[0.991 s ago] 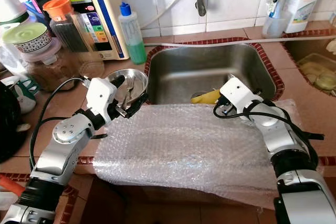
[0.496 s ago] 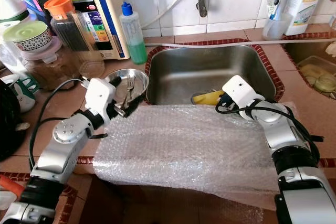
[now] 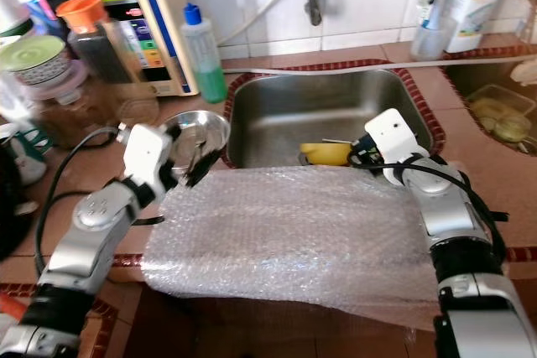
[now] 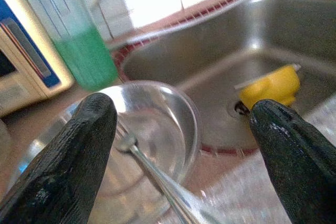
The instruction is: Kitchen organization
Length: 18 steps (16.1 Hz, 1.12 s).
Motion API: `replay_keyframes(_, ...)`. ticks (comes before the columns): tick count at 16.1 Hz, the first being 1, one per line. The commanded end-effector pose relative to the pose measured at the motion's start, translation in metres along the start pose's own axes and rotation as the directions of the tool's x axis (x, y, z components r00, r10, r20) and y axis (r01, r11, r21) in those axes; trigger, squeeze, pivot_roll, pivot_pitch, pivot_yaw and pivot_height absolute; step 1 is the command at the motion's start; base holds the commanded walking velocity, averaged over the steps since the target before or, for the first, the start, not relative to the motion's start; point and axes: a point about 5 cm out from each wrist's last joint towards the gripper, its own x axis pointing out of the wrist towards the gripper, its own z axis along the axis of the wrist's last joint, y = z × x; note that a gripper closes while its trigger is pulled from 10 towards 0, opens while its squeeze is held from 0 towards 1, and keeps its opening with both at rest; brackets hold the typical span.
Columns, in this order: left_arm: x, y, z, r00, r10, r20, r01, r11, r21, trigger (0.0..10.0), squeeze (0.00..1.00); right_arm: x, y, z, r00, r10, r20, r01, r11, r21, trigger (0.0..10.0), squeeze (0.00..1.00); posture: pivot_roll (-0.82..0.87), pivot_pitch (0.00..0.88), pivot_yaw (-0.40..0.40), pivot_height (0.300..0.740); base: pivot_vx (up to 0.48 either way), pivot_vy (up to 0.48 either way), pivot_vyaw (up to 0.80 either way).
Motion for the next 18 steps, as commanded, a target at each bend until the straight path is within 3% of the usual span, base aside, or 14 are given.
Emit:
replay_keyframes(1,-0.006,0.009,0.001,1.000,0.013,0.008,-0.013,1.000,0.002,10.0,0.00,0.001,0.009,0.011,0.998,0.031,0.053,-0.033,0.999,0.023,10.0,1.00,-0.28,0.093,0.170,0.740,0.000,0.000,0.00)
replay_keyframes(3,-0.013,0.017,-0.005,0.999,0.050,0.007,-0.050,0.998,-0.034,10.0,0.00,-0.006,0.041,0.032,0.966,0.169,0.194,-0.189,0.978,0.088,10.0,1.00,-0.28,0.095,0.169,0.740,0.000,0.000,0.00)
replay_keyframes(5,-0.019,0.022,-0.008,0.998,0.060,-0.013,-0.060,0.998,-0.026,10.0,0.00,-0.014,0.060,0.033,0.949,0.245,0.198,-0.260,0.964,0.052,10.0,1.00,-0.28,0.097,0.162,0.740,0.000,0.000,0.00)
replay_keyframes(9,-0.018,0.036,0.009,0.989,0.139,0.051,-0.134,0.986,-0.101,10.0,0.00,-0.024,0.068,0.037,0.940,0.268,0.209,-0.279,0.960,0.026,10.0,1.00,-0.28,0.097,0.150,0.740,0.000,0.000,0.00)
replay_keyframes(11,-0.023,0.033,0.018,0.990,0.117,0.075,-0.110,0.990,-0.083,10.0,0.00,-0.034,0.079,0.044,0.930,0.284,0.232,-0.300,0.953,0.034,10.0,1.00,-0.27,0.101,0.135,0.740,0.000,0.000,0.00)
replay_keyframes(14,-0.038,0.030,0.014,0.993,0.112,0.043,-0.109,0.992,-0.069,10.0,0.00,-0.043,0.090,0.048,0.928,0.289,0.237,-0.309,0.950,0.053,10.0,1.00,-0.26,0.105,0.126,0.740,0.000,0.000,0.00)
replay_keyframes(18,-0.056,0.026,0.000,0.966,0.259,-0.004,-0.258,0.962,-0.089,10.0,0.00,-0.050,0.099,0.048,0.949,0.213,0.234,-0.250,0.958,0.140,10.0,1.00,-0.24,0.100,0.119,0.740,0.000,0.000,0.00)
